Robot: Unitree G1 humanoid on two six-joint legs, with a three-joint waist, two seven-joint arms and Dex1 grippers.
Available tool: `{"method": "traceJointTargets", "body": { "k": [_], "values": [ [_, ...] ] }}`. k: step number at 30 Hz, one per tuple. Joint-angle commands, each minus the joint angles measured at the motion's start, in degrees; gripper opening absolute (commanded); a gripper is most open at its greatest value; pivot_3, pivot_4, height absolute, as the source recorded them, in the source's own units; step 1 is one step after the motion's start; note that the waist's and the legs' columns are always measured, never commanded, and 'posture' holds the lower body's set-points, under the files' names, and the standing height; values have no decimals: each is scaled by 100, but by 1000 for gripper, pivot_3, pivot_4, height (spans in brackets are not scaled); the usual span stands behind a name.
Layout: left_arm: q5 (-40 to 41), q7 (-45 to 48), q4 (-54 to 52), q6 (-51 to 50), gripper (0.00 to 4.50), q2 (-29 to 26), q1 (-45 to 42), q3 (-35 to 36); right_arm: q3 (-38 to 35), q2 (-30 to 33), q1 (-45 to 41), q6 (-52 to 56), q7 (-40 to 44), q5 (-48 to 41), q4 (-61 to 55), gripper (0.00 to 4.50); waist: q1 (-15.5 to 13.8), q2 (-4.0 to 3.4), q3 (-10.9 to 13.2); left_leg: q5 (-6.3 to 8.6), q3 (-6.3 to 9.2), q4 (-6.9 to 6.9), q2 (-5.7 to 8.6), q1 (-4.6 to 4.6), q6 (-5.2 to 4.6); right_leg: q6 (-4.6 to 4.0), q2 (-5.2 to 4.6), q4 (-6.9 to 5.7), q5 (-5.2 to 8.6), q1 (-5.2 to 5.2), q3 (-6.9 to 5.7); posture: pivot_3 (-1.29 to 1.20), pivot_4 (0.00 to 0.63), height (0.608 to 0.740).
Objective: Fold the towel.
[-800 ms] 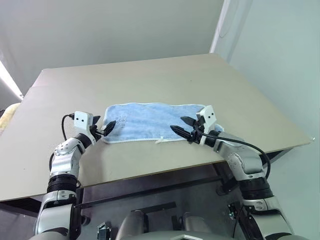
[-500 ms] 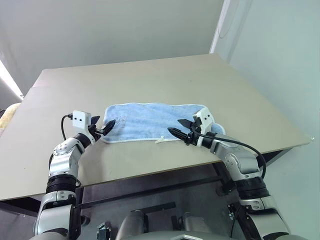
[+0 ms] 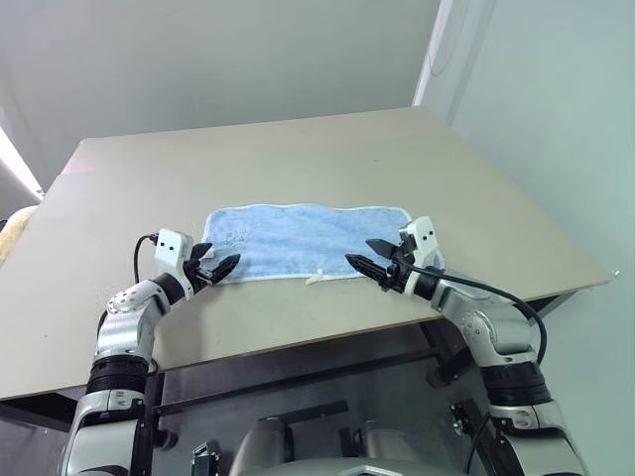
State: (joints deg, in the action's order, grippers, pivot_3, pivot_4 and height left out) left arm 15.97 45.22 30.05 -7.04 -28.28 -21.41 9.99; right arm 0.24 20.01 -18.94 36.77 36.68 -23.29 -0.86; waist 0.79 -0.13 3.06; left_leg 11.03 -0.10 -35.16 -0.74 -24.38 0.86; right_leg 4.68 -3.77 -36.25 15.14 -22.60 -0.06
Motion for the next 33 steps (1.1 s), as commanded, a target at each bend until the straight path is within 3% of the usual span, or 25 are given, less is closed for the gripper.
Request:
{"method": "traceJointTargets", "body": {
  "k": [1, 13, 27, 30, 33],
  "values": [
    [-133, 100, 337, 184, 4293, -318, -387, 44, -135, 189, -310, 394, -74, -38, 170, 3492, -1, 0, 0, 0, -1, 0, 0, 0, 0, -1, 1, 0, 0, -2, 0, 0, 0, 740],
    [-308, 1812, 242, 165, 4293, -1086, 86, -495, -412, 303, -441, 497, -212, -37, 331, 3492, 20, -1, 0, 1, -22, 9, -9, -4, 3, -3, -6, 5, 0, -26, 15, 0, 0, 740],
    [-986, 1576, 1497, 938, 4293, -773, -558, -961, -433, 312, -340, 489, -396, 38, 341, 3492, -24, -13, -9, 2, -86, 15, -11, -5, 2, -4, -68, 3, -1, -35, -1, 0, 0, 740],
    [-1007, 1730, 1597, 966, 3671, -803, -585, -1007, -432, 291, -344, 489, -435, 52, 364, 3536, -14, -14, -10, 3, -121, 13, -14, -2, 0, -4, -89, 3, -1, -32, -8, 0, 0, 740],
    [-1103, 1679, 1710, 1081, 2711, -808, -659, -1055, -431, 281, -380, 493, -488, 71, 427, 3536, -9, -13, -11, 2, -131, 5, -14, 1, -2, -5, -95, 3, -3, -28, -12, 0, 0, 740]
  ]
}}
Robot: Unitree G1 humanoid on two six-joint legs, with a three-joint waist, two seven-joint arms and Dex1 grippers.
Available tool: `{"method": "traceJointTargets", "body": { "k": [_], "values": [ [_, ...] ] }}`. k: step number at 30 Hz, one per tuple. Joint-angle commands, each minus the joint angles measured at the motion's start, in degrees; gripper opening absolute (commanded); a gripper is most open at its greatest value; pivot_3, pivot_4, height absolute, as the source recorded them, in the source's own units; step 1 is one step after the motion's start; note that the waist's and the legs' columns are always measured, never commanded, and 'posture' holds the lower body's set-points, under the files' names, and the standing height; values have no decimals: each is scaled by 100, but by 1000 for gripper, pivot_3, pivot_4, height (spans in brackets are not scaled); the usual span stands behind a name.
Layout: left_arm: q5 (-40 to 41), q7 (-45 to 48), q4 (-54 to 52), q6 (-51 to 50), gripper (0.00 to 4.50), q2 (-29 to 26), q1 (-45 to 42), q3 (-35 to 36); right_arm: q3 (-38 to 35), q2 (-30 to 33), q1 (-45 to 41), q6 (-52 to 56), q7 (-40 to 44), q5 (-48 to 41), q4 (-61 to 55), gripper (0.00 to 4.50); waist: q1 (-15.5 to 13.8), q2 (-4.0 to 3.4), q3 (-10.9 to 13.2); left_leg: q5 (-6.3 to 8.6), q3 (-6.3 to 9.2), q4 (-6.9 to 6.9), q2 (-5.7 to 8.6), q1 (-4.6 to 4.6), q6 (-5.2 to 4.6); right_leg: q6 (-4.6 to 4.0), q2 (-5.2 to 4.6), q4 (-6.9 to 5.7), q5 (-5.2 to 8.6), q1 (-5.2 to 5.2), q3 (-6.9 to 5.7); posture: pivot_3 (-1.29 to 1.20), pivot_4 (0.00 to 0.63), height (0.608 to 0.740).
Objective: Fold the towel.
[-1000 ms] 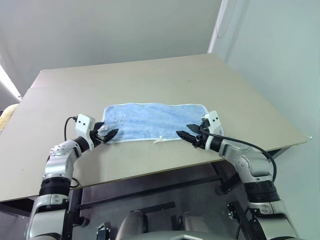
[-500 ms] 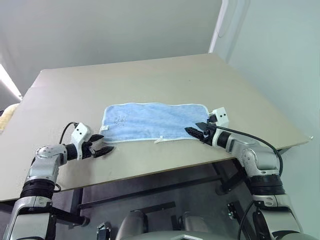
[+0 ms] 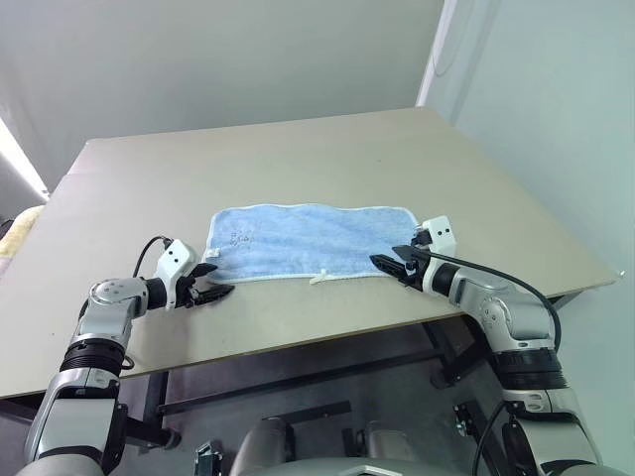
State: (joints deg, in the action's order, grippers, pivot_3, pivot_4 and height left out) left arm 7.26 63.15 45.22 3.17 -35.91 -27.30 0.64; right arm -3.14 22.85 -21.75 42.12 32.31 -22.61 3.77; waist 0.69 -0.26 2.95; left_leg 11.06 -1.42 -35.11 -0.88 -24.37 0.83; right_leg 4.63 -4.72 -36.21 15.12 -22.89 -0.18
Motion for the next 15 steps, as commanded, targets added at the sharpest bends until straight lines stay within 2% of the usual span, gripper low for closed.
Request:
{"method": "traceJointTargets", "body": {
  "k": [1, 8, 15],
  "values": [
    [-264, -152, 236, 93, 2369, -42, -101, -131, -100, -7, -108, -47, -64, 3, -21, 3536, 0, 0, 0, 0, -1, -1, 0, 1, 0, 0, 0, 0, 0, 0, -1, 0, 0, 740],
    [-98, 27, 224, 45, 91, -25, -222, -64, -179, 119, -93, -159, -66, 40, 87, 3536, 0, 0, 0, -3, -3, -1, -7, 4, -5, 5, 16, -9, -2, 13, -6, 0, 0, 740],
    [95, 164, -200, -264, 36, -110, -77, 109, -305, 390, -65, -313, 10, 141, 295, 3536, 10, 1, 0, -11, -19, -3, -5, -3, -25, 14, 25, -3, 2, 11, -5, 0, 0, 740]
  ]
}}
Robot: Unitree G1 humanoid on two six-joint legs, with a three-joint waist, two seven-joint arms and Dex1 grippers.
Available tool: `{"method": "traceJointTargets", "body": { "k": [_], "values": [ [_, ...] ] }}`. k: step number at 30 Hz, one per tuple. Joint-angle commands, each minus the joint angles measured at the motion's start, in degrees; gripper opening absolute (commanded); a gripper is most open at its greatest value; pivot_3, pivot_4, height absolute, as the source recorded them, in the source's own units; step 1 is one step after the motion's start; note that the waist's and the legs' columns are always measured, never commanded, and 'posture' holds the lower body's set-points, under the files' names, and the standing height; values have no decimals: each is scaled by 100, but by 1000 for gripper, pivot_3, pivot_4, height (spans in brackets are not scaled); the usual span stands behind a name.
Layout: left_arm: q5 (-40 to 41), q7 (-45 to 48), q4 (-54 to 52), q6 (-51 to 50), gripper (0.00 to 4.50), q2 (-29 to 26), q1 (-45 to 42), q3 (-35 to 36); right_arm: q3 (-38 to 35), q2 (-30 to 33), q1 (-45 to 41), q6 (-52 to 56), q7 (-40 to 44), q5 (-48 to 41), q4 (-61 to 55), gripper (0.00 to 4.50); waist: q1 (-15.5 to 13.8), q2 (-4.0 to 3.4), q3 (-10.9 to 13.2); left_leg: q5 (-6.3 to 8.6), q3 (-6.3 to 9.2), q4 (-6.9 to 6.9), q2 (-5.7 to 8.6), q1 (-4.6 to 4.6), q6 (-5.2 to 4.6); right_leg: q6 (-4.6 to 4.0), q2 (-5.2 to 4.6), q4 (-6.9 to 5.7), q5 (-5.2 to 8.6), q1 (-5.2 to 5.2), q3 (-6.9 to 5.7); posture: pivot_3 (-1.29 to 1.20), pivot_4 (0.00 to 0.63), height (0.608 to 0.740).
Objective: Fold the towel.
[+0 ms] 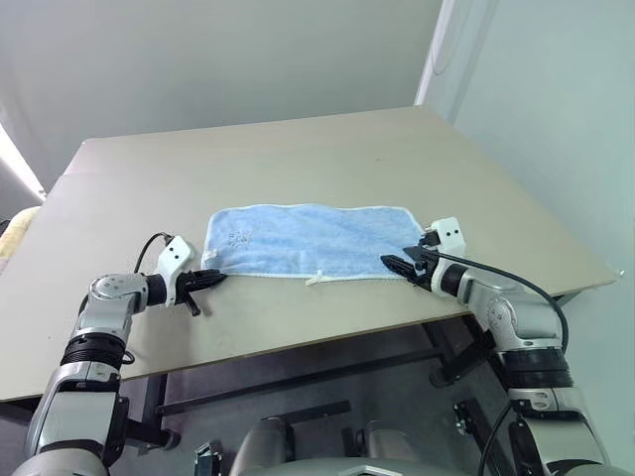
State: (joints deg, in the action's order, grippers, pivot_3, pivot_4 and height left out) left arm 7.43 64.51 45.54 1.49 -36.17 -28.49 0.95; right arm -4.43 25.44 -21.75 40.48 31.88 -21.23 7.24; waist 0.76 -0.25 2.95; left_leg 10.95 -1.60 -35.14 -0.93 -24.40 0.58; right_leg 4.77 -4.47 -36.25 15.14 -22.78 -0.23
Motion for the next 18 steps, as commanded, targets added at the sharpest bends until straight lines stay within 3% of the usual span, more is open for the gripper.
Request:
{"method": "traceJointTargets", "body": {
  "k": [1, 10, 18],
  "values": [
    [103, -1, -278, -133, 36, -85, 62, 113, -150, 232, -18, -183, 134, 46, -76, 3536, 4, 0, 0, 0, -1, 0, 0, 0, -1, 1, 1, 0, 0, 0, 0, 0, 0, 740],
    [307, 128, -1091, -582, 36, -229, 566, 146, 15, 1043, 344, -238, 775, 240, -168, 3536, 36, 1, 1, 0, -2, 0, -2, 3, -1, 6, 5, -1, 3, 0, 2, 0, 0, 740],
    [520, 91, -1662, -971, 36, -519, 996, 316, 62, 973, 244, -386, 721, 437, 110, 3536, 28, 2, 1, 1, 0, -1, -4, 3, 0, 6, 4, -1, 3, -1, 3, 0, 0, 740]
  ]
}}
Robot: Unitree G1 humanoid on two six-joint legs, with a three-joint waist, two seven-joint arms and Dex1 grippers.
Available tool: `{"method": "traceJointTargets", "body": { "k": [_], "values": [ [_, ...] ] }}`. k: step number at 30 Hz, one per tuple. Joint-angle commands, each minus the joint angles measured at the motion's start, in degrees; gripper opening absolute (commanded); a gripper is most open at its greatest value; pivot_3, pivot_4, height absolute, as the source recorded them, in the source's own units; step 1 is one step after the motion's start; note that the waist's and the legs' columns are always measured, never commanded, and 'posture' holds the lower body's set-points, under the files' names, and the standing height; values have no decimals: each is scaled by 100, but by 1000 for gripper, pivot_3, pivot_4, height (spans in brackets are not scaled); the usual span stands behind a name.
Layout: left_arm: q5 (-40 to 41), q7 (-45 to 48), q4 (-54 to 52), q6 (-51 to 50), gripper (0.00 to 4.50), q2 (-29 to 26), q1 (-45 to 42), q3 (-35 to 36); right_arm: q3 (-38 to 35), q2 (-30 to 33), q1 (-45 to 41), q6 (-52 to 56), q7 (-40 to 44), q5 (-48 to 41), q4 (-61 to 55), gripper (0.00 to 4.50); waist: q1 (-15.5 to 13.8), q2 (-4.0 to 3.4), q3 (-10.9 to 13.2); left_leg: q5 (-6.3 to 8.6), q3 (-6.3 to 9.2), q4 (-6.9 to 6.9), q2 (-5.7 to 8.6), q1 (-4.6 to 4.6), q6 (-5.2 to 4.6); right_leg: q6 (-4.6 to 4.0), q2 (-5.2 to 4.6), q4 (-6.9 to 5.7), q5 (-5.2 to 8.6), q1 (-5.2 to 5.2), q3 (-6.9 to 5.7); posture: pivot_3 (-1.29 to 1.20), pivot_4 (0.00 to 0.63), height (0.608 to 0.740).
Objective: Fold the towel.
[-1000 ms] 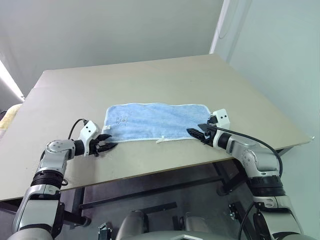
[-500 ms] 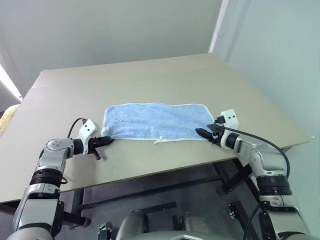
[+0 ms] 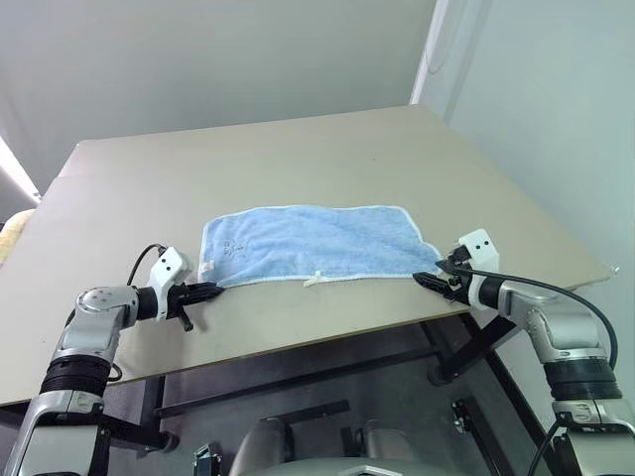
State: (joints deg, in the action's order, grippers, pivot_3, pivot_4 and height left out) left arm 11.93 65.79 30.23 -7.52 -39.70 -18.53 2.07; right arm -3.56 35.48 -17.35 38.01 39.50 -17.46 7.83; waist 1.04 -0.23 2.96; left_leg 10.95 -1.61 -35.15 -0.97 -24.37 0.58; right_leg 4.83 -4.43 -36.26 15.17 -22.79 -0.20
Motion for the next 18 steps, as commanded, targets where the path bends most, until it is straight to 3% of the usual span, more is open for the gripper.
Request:
{"method": "traceJointTargets", "body": {
  "k": [1, 11, 14, 18],
  "values": [
    [72, -50, -113, -67, 36, -185, 2, 208, 2, -81, -242, -163, -67, 93, 114, 3536, 2, 0, 0, 0, 0, -1, 0, 0, 0, 0, 0, 0, 0, 0, 0, 0, 0, 740],
    [54, -80, 27, -19, 36, -318, -32, 296, 387, -176, -595, 32, -167, 520, 993, 3536, 8, 8, -5, 1, 1, 0, -1, 3, 2, -1, -3, 0, 0, -1, 0, 0, 0, 740],
    [73, -101, -12, -25, 0, -307, -13, 292, 420, -221, -671, -14, -211, 590, 1170, 2967, 3, 35, -22, 8, 1, -1, -2, 22, 14, -2, -11, 0, 0, -3, 0, 0, 0, 740],
    [95, -117, -78, -46, 0, -296, 27, 298, 535, -175, -630, -30, -212, 739, 1121, 1601, 2, 63, -40, 11, 2, 1, -5, 24, 18, -3, -18, 1, 0, -2, 1, 0, 0, 740]
  ]
}}
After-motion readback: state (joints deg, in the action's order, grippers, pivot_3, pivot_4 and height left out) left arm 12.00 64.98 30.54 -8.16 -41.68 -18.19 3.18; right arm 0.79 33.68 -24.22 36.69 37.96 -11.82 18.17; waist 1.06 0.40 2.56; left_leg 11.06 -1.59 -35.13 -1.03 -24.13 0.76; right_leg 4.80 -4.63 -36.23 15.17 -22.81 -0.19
